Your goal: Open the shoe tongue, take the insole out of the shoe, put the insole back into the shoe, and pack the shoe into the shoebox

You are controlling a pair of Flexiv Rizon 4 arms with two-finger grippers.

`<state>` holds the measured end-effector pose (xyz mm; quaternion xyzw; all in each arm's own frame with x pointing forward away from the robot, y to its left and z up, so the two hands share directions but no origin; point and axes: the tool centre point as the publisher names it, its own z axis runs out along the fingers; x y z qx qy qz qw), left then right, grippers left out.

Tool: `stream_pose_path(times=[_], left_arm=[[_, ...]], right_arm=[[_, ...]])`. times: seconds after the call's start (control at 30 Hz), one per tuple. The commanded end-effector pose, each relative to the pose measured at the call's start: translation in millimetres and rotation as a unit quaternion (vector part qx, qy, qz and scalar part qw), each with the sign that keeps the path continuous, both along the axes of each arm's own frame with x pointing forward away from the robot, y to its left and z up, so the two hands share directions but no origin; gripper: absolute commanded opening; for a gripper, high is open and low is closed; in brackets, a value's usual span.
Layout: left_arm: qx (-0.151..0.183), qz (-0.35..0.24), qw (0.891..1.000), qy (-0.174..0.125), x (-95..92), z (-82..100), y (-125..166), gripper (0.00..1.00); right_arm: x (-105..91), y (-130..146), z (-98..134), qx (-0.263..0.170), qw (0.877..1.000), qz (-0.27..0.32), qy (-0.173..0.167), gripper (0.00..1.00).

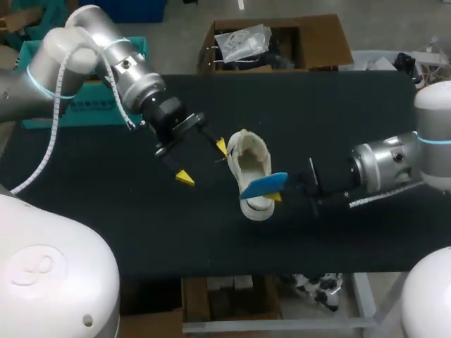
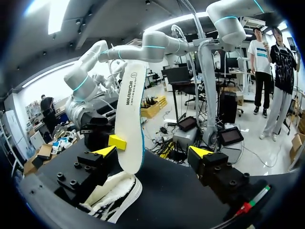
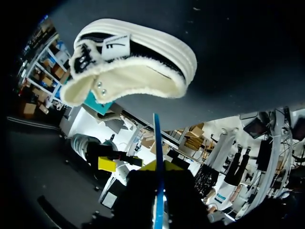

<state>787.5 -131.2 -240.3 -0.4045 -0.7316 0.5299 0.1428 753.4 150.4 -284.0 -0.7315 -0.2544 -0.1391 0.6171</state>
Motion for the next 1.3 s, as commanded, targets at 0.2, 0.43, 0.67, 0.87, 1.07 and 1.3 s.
stream_pose_path(times=[0.2, 0.43, 0.67, 0.87, 1.07, 1.3], left_arm=[[-0.069, 0.242, 0.967, -0.046, -10.5, -4.0, -5.8, 1.0], [-0.069, 0.242, 0.967, -0.046, -10.5, -4.0, -5.8, 1.0], [-0.078, 0.259, 0.961, -0.056, -8.3, -17.0, -19.6, 1.0], [-0.067, 0.276, 0.957, -0.064, 6.1, -34.5, -34.9, 1.0], [-0.068, 0.288, 0.951, -0.084, 19.1, -41.1, -47.3, 1.0], [-0.067, 0.277, 0.954, -0.091, 22.2, -41.1, -57.9, 0.79]], right_arm=[[5.0, 0.4, -11.0, 0.008, 0.997, -0.079, -0.004, 0.0], [5.0, 0.4, -11.0, 0.008, 0.997, -0.079, -0.004, 0.0], [12.1, 3.3, -16.3, 0.021, 0.996, -0.083, -0.015, 0.0], [24.0, 6.4, -22.1, 0.037, 0.995, -0.085, -0.02, 0.0], [36.8, 12.2, -30.5, 0.037, 0.995, -0.093, -0.029, 0.0], [46.9, 12.8, -36.2, 0.04, 0.993, -0.11, -0.033, 0.0]])
